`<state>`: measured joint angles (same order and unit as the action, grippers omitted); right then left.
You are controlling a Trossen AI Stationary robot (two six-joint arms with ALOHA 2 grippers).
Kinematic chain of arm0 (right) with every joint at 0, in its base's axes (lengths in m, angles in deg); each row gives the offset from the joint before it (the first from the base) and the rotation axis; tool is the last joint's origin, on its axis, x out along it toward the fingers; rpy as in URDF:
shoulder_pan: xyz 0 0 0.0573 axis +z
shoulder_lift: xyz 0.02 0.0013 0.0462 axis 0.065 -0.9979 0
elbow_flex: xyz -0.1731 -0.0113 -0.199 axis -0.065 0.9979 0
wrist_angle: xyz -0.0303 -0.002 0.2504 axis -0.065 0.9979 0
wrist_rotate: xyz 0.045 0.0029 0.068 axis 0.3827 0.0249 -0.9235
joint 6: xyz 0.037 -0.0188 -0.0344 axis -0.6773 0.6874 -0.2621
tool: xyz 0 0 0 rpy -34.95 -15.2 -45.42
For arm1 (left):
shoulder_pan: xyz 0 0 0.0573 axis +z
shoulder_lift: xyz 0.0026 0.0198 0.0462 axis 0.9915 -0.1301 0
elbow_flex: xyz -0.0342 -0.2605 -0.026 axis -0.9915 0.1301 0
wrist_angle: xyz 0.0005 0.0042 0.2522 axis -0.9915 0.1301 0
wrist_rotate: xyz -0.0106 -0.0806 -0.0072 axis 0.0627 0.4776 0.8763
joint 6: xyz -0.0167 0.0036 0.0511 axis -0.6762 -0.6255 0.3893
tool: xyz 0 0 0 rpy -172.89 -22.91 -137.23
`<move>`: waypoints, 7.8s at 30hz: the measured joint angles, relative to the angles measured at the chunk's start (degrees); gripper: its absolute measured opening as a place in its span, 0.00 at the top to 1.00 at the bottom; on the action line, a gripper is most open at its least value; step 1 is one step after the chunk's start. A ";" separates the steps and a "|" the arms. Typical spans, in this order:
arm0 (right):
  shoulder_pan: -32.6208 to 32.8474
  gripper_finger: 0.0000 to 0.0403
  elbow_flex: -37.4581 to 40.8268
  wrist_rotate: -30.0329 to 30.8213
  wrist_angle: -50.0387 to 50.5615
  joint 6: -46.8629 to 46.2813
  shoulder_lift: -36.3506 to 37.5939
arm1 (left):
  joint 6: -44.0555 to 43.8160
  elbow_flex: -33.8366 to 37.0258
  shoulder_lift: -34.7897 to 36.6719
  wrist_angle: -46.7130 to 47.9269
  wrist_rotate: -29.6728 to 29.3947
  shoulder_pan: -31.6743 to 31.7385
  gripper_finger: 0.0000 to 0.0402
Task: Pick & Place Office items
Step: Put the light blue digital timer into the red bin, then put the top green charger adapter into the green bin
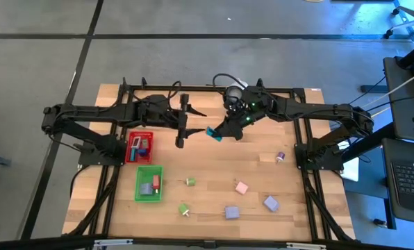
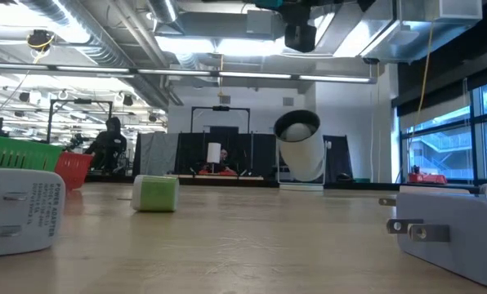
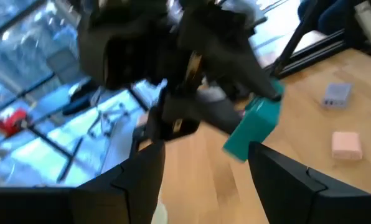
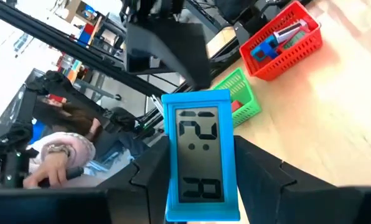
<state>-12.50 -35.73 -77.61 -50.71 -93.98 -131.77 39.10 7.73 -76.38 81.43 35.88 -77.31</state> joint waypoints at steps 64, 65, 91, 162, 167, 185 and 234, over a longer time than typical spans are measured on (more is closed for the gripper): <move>0.57 0.58 -0.04 -7.87 -1.35 0.65 -1.84 | 0.92 0.02 -5.70 -7.63 7.52 -5.05 0.80; 0.56 0.57 -0.04 -7.87 -1.40 0.78 -1.83 | 0.71 0.02 -5.70 -7.65 7.34 -5.05 0.81; -13.12 0.26 -0.02 -18.86 8.10 12.64 1.28 | -22.97 0.02 -1.60 2.54 -2.20 -4.01 0.84; 12.05 0.30 -0.02 33.00 40.45 14.62 13.29 | -72.65 5.16 1.61 28.17 -9.62 -12.20 0.53; 16.17 0.30 -0.02 32.89 40.47 14.11 13.23 | -68.58 5.16 -4.20 16.32 -8.62 -18.80 0.46; 22.77 0.30 -0.02 38.87 40.23 14.08 13.20 | -57.46 4.94 -25.46 8.41 -13.26 -30.92 0.42; 22.77 0.30 -0.02 48.68 39.37 13.55 13.16 | -52.82 -17.79 -33.01 20.32 -28.78 -28.18 0.66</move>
<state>10.27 -35.75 -28.93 -11.33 -80.42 -118.61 -13.72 -10.06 -109.40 101.76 7.11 -105.49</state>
